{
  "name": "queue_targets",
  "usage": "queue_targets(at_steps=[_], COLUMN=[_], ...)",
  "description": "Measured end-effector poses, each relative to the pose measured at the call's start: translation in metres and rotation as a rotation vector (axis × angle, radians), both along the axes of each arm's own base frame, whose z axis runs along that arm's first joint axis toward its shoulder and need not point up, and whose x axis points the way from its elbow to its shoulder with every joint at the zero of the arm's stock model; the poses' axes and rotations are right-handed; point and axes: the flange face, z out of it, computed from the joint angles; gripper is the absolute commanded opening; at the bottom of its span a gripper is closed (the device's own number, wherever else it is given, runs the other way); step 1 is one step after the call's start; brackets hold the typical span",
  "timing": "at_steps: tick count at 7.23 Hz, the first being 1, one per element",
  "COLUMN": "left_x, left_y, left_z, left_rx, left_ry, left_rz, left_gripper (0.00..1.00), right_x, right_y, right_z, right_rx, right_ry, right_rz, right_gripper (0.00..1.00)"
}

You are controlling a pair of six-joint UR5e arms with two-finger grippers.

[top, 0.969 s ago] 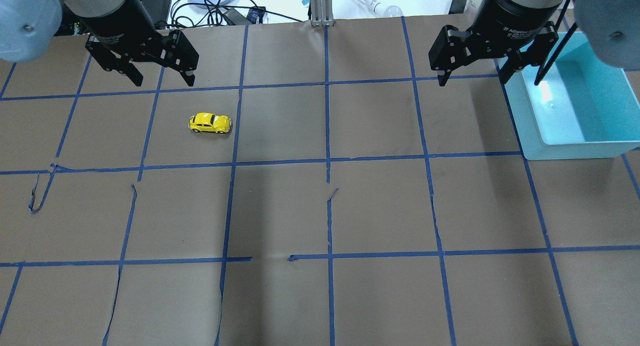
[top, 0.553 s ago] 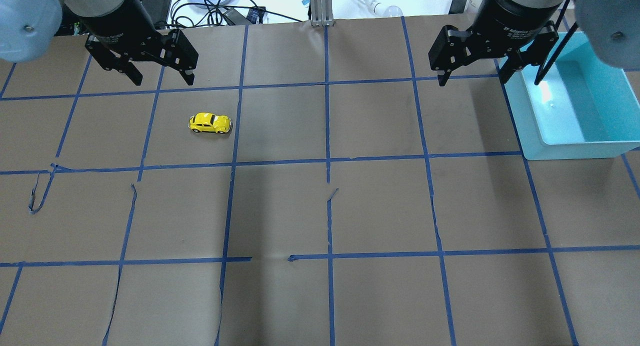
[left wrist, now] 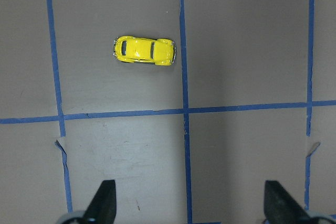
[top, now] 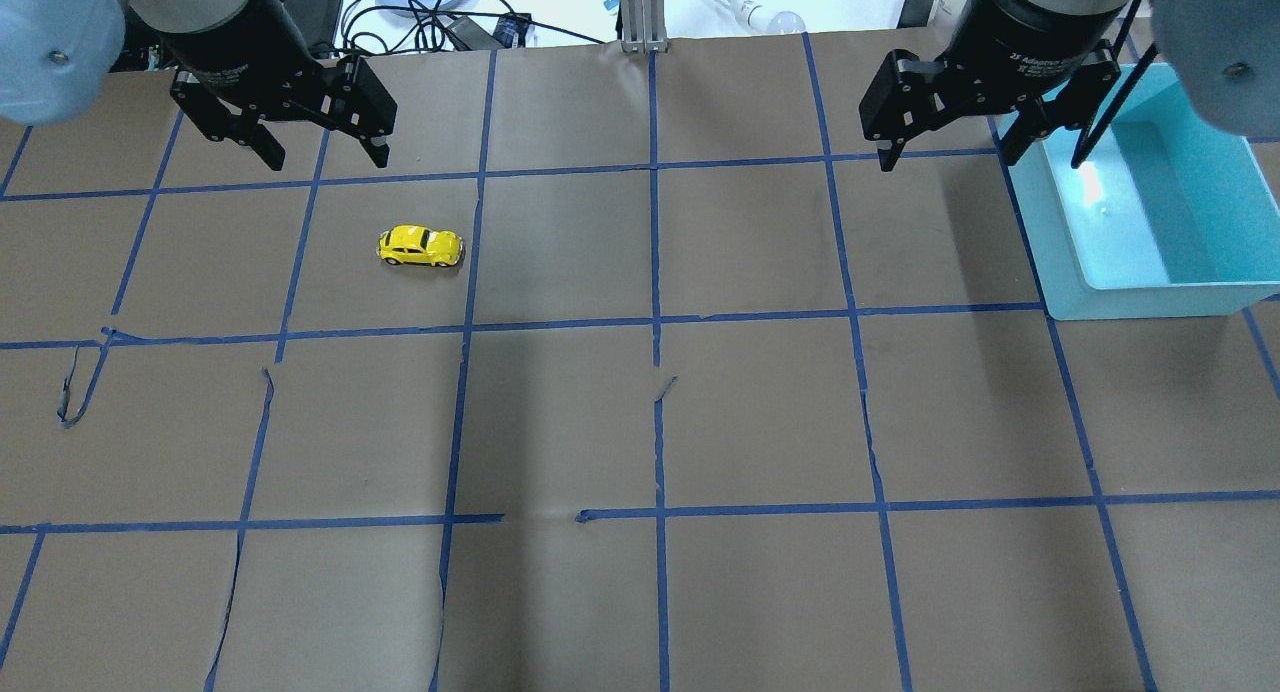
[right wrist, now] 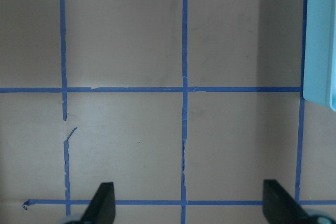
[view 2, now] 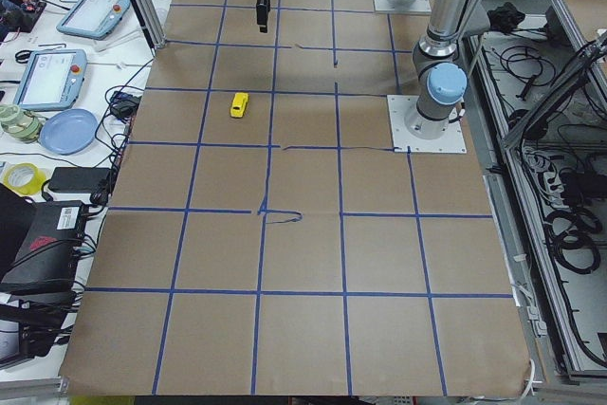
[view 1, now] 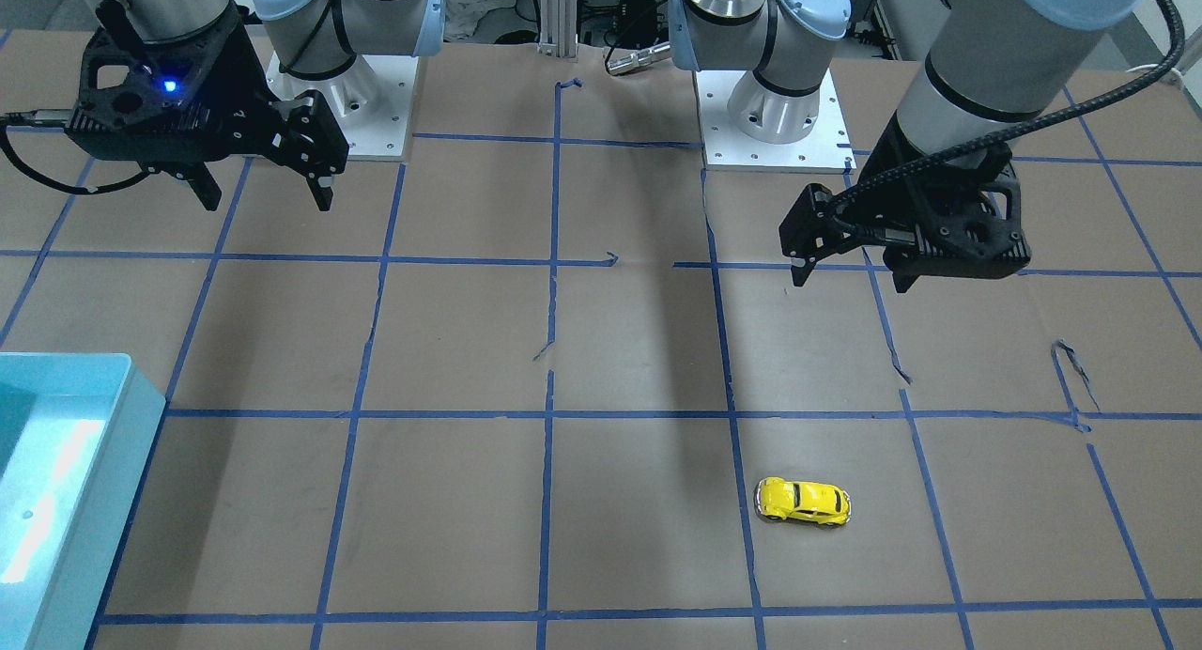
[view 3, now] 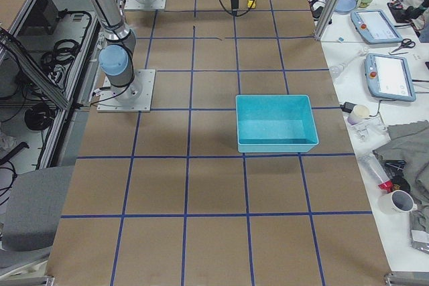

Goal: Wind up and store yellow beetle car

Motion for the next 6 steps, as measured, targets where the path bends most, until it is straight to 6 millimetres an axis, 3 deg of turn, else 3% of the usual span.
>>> queue_targets(at_steps=[6], left_x=[0.0005], left_y=[0.0006], left_z=[-0.0067], left_rx=[0.014], left_ry=[-0.005], left_rz=[-0.012], left_gripper=[1.00], right_x=[0.0002], right_y=[0.0003], right_z=[0.0003], right_rx=[-0.001], right_ry=[0.000], right_rz=[0.001], right_gripper=[1.00])
